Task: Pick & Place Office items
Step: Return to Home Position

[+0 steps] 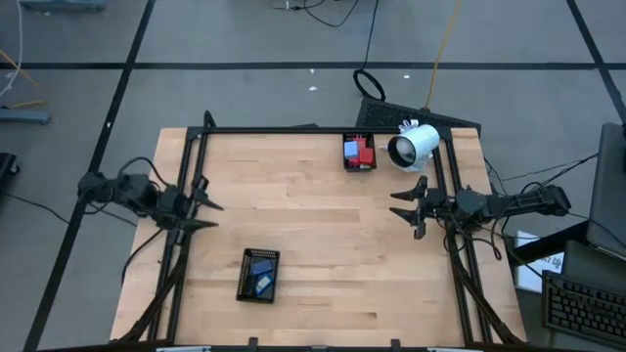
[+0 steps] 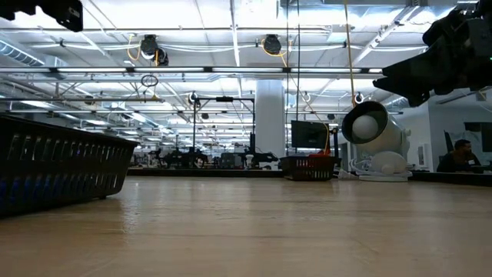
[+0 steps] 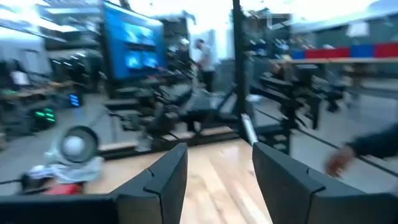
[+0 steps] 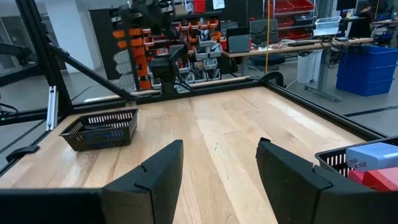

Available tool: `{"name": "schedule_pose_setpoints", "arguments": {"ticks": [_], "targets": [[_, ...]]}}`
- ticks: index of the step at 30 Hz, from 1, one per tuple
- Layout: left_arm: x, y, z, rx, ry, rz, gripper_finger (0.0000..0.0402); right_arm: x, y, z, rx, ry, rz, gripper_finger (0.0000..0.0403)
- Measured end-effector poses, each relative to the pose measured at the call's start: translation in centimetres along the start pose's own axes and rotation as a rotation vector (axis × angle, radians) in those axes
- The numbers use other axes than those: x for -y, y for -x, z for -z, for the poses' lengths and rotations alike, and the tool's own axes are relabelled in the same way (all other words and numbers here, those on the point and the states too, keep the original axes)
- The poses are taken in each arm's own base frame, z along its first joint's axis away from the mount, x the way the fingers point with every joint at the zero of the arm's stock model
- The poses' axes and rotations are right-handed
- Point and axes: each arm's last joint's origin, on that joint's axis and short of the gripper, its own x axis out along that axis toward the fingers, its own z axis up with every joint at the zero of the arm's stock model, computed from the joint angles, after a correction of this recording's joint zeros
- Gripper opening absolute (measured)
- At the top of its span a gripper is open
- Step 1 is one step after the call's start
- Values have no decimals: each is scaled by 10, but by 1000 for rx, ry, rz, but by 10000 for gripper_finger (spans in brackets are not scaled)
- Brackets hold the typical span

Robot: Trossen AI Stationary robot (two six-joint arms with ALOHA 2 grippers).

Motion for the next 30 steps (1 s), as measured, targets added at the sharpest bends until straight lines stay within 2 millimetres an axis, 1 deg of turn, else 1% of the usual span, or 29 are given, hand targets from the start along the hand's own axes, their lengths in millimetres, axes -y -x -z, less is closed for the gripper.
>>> {"name": "schedule_pose_setpoints", "arguments": {"ticks": [3,6,14,17,21,24,30], "targets": [[-4,8,1,27,-6,-63,176,0,0,0,-1,0,1,196],[-7,11,2,24,5,-103,171,0,0,0,-3,1,1,196],[-13,12,4,1,14,-107,164,0,0,0,-3,1,1,196],[-14,9,7,55,5,-62,171,0,0,0,-3,1,1,196],[-17,1,22,152,-3,-64,183,0,0,0,-3,1,1,196],[-21,-3,39,194,-3,-98,191,0,0,0,-3,1,0,196],[-28,-5,62,139,47,-169,208,0,0,0,-3,1,0,196]]}}
